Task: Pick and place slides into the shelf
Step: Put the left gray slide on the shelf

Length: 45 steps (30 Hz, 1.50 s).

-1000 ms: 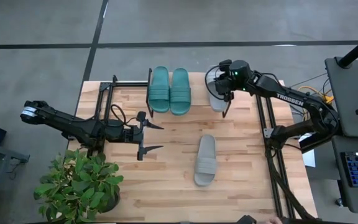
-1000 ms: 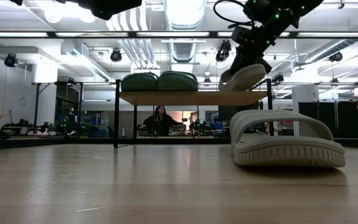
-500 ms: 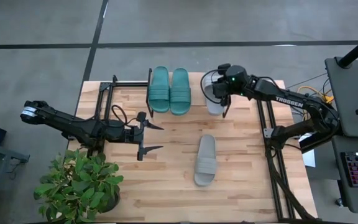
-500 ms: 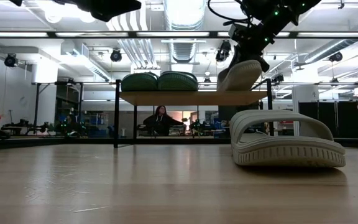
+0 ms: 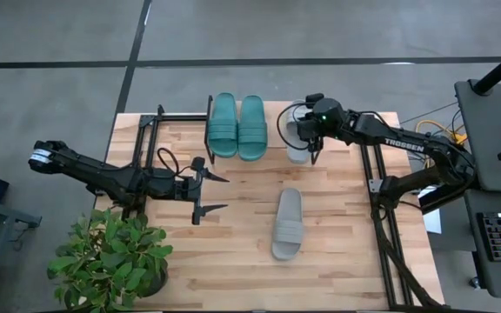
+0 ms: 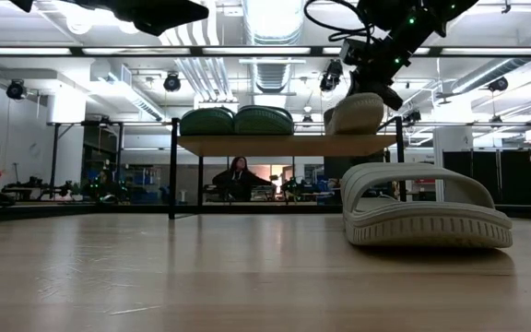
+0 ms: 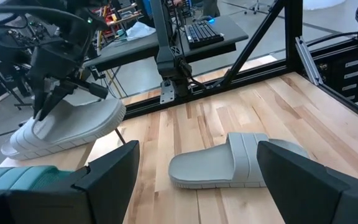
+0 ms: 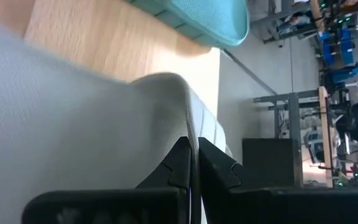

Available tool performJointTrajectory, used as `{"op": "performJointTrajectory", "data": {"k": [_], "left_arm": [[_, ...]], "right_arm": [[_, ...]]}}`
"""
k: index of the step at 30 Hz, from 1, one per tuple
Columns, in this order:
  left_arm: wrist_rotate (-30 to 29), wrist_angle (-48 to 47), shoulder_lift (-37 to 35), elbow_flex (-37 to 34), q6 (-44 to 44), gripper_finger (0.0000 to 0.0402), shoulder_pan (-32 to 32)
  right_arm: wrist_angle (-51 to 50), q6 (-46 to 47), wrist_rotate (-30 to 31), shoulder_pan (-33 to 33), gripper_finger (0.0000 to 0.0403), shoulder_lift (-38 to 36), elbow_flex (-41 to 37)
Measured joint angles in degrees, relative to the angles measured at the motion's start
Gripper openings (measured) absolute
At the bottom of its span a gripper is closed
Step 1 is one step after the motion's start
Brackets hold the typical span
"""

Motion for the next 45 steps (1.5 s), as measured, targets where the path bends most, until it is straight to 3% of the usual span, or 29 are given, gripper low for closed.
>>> {"op": "performJointTrajectory", "data": {"k": [13, 31, 38, 45], "left_arm": [[0.0, 0.0, 0.0, 0.0, 0.0, 0.0308, 0.0], [0.0, 0.1, 0.0, 0.0, 0.1, 0.0308, 0.0], [0.0, 0.1, 0.0, 0.0, 0.1, 0.0308, 0.0], [0.0, 0.1, 0.0, 0.0, 0.1, 0.0308, 0.0]], "right_arm": [[-3.7, 1.0, 0.2, -0.1, 0.0015, -2.8, -0.2], [-5.5, 3.3, 0.4, -0.1, 0.0153, -4.0, -0.2], [-5.7, 4.2, 5.8, 0.6, 0.0171, -5.7, -0.2], [-5.9, 6.7, 6.1, 1.9, 0.0166, -9.7, -0.2]]}}
